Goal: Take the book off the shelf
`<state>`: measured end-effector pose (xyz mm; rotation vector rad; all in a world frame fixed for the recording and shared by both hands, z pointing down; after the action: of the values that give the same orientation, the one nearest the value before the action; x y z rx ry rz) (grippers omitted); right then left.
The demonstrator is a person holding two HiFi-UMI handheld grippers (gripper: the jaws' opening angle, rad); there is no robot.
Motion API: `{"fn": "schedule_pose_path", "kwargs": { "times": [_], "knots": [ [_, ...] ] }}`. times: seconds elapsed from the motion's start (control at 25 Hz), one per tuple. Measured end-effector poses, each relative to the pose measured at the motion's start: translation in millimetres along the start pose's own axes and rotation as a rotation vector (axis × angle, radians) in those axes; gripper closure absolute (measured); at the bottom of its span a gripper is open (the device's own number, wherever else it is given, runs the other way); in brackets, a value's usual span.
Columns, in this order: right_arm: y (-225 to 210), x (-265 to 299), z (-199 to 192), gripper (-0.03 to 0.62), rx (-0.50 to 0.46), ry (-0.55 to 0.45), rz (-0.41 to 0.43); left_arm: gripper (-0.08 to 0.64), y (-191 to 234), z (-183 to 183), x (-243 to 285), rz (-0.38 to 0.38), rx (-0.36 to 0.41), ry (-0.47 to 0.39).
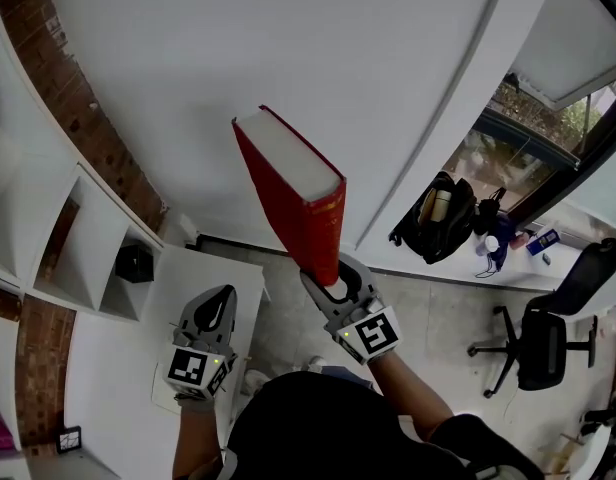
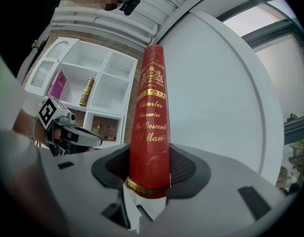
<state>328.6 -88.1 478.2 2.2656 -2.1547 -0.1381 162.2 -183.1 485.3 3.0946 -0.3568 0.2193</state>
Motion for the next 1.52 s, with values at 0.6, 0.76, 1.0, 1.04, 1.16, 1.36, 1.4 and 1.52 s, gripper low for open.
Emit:
{"fn": "schedule_pose_path", "kwargs": {
  "times": [0.6,0.76,1.0,1.04,1.16,1.36,1.4,1.52],
  "knots": [
    [-45,-36,-15,0.387,0.013,-0.042,-0.093,0.552,-17,-6,40,-0.059,0.001,0.002],
    [-52,-40,-15,0.388,0.014,-0.046,-0.109,0.551,-19,-1,49,-0.068,0.003,-0.008],
    [-60,-41,-12,0.388,0.008,-0.061,-0.131,0.552,-20,0,58,-0.078,0.001,-0.003],
    [-61,-41,-12,0.388,0.006,-0.061,-0.138,0.552,-20,0,59,-0.079,0.004,-0.004],
    [-65,-39,-14,0.389,0.008,-0.053,-0.154,0.552,-18,0,61,-0.08,0.007,0.0],
    [-69,-40,-14,0.39,0.017,-0.056,-0.167,0.552,-18,2,61,-0.079,0.001,0.002],
    [-69,-40,-13,0.39,0.016,-0.058,-0.168,0.552,-17,3,61,-0.077,0.004,0.0],
    [-70,-39,-11,0.39,0.016,-0.062,-0.169,0.552,-15,4,60,-0.071,0.011,0.0]
  ]
}}
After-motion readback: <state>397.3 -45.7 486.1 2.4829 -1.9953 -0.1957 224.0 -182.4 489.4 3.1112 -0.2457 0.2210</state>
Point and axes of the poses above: the fingertips, and each gripper's own axes: x forward along the fingers, y to its left, z out of its top, the point moved 4 cm from there along -x, backward along the fingers, and after that the axes turned 4 degrees about -z, right-handed, at the moved point
